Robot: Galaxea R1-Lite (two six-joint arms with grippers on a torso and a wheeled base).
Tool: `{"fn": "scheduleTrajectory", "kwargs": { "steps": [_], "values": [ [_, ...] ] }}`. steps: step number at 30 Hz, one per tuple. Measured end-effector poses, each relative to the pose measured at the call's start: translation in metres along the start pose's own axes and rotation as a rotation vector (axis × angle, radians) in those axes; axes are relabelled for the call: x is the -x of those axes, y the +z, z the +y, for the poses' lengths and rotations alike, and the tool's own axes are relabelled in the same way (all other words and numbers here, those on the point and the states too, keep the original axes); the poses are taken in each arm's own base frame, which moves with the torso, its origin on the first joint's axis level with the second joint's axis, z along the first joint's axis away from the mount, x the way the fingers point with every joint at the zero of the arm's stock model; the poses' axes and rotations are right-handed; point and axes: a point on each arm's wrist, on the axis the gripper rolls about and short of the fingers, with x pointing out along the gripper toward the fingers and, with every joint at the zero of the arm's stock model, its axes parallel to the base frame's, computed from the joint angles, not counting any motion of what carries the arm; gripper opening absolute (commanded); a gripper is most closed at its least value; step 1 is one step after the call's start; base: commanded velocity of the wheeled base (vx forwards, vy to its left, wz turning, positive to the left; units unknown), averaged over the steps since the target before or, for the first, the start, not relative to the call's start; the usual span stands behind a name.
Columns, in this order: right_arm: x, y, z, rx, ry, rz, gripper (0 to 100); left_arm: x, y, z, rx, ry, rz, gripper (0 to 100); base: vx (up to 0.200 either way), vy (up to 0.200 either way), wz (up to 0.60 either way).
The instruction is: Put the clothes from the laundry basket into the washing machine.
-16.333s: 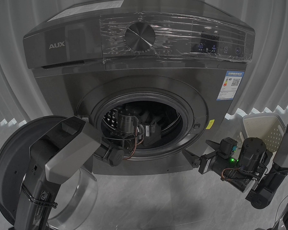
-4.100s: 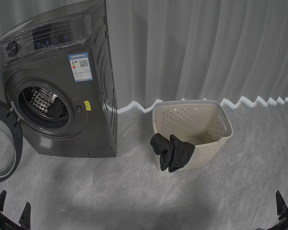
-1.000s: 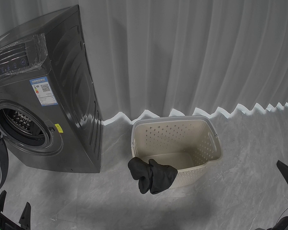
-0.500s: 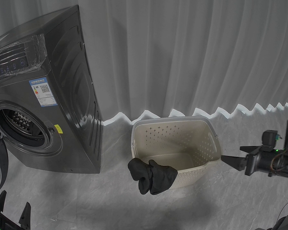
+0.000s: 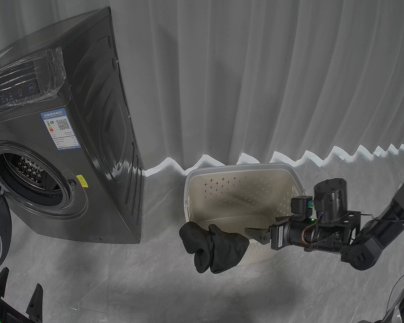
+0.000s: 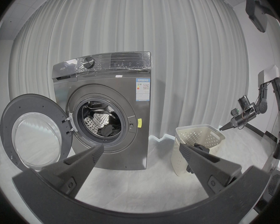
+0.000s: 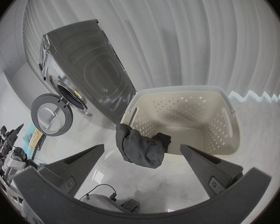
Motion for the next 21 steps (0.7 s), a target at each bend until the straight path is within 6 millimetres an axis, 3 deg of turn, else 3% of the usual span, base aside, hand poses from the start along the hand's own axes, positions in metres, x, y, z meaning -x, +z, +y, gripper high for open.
{"fn": "scheduleTrajectory", "kwargs": {
  "steps": [6, 21],
  "values": [
    [-0.030, -0.007, 0.001, -0.002, 0.003, 0.025, 100, 0.000, 0.000, 0.000, -0.001, -0.001, 0.000, 100, 0.000, 0.000, 0.00],
    [-0.079, -0.018, -0.002, -0.039, 0.018, 0.031, 100, 0.000, 0.000, 0.000, -0.002, -0.002, 0.001, 100, 0.000, 0.000, 0.00]
  ]
}}
